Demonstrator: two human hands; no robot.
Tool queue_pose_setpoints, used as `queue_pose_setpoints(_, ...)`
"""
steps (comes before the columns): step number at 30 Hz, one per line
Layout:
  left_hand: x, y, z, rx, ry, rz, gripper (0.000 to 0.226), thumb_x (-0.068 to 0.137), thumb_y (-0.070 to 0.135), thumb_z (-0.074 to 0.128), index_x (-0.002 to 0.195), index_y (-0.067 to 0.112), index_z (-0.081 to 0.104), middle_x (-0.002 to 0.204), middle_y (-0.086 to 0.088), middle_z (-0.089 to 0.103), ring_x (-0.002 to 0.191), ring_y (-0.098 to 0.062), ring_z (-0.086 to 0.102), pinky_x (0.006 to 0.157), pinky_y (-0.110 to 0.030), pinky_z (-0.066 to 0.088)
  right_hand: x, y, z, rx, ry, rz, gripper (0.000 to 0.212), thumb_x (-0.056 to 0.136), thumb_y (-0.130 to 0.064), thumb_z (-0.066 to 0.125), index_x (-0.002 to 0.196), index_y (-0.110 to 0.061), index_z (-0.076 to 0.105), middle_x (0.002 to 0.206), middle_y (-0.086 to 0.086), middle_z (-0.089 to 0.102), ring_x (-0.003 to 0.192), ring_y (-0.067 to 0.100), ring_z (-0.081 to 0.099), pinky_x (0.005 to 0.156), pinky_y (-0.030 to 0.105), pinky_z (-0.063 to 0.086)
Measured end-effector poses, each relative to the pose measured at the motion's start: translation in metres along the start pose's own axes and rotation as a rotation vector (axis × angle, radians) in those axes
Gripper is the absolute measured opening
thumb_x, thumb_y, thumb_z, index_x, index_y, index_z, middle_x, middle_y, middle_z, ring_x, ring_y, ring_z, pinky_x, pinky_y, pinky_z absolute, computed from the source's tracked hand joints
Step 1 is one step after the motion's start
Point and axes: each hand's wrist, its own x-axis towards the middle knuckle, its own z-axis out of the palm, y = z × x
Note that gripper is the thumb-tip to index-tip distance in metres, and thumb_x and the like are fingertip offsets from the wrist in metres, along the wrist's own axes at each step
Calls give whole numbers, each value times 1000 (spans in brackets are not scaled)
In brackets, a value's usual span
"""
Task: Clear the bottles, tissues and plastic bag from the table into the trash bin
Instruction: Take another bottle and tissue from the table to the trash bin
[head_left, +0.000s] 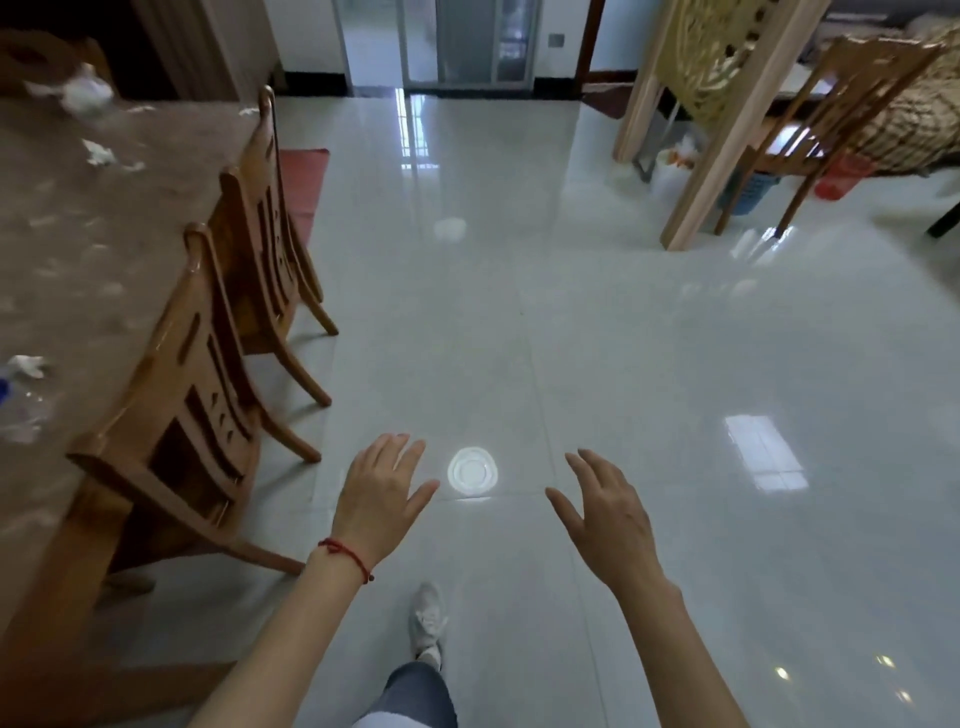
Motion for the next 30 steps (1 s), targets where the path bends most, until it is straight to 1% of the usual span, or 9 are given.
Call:
queue_pose_setpoints(5, 71, -30, -10, 14, 11, -14, 58, 83, 47, 35, 108, 4, 64, 106, -18, 67, 99, -35, 63, 83, -47, 50, 78, -16, 18, 16, -3, -21, 49, 87, -41, 55, 121, -6, 56, 124, 14, 59, 115, 31, 56, 88, 43, 49)
queue_pose_setpoints(6, 84, -36, -13, 18, 14, -6, 59, 84, 49, 34, 108, 4, 64, 106, -18, 67, 99, -35, 63, 83, -47, 50, 94, -19, 21, 19, -4, -22, 48, 87, -40, 55, 121, -6, 56, 124, 14, 59, 114, 31, 56, 88, 43, 49)
queue_pose_setpoints(9, 121, -52, -21, 41, 29, 3, 68, 90, 55, 20, 110, 5, 63, 108, -16, 67, 101, -34, 62, 84, -45, 50, 137, -27, 26, 26, -3, -19, 46, 86, -35, 60, 122, -7, 55, 125, 14, 59, 115, 31, 56, 88, 43, 48)
queue_pose_setpoints(12, 155, -66, -23, 49, 24, -18, 61, 85, 50, 32, 112, 4, 62, 110, -17, 66, 104, -35, 61, 86, -47, 49, 175, -29, 31, 27, -12, -25, 46, 85, -33, 62, 122, -6, 55, 125, 15, 59, 114, 32, 56, 87, 44, 48)
queue_pose_setpoints(15, 183, -75, -22, 50, 25, -47, 57, 84, 47, 39, 113, 4, 62, 110, -18, 66, 105, -36, 60, 87, -49, 48, 209, -28, 36, 30, -39, -50, 46, 85, -33, 62, 123, -7, 55, 127, 14, 58, 115, 31, 55, 88, 43, 48)
queue_pose_setpoints(18, 213, -80, -19, 39, 67, -75, 48, 82, 39, 60, 113, 3, 62, 111, -20, 65, 105, -37, 60, 87, -50, 48, 250, -22, 39, 34, -68, -81, 47, 86, -35, 60, 124, -8, 54, 128, 12, 57, 117, 29, 54, 90, 42, 47)
queue_pose_setpoints(20, 234, -82, -17, 46, 86, -109, 49, 76, 33, 72, 112, 2, 62, 109, -20, 66, 104, -38, 61, 85, -51, 48, 281, -18, 42, 33, -97, -114, 46, 87, -35, 59, 124, -8, 53, 129, 12, 56, 118, 30, 53, 91, 43, 46)
queue_pose_setpoints(26, 288, -80, -24, 54, 161, -246, 50, 66, 28, 80, 106, 2, 65, 104, -19, 68, 97, -38, 64, 79, -50, 51, 377, -15, 43, 52, -185, -254, 47, 88, -35, 58, 126, -9, 52, 133, 10, 53, 123, 28, 49, 96, 41, 42)
queue_pose_setpoints(30, 306, -82, -32, 30, 171, -385, 49, 71, 29, 76, 110, 2, 63, 108, -19, 66, 103, -38, 61, 83, -51, 49, 430, -26, 44, 48, -241, -389, 47, 87, -36, 58, 126, -9, 52, 133, 10, 53, 123, 28, 48, 96, 41, 42)
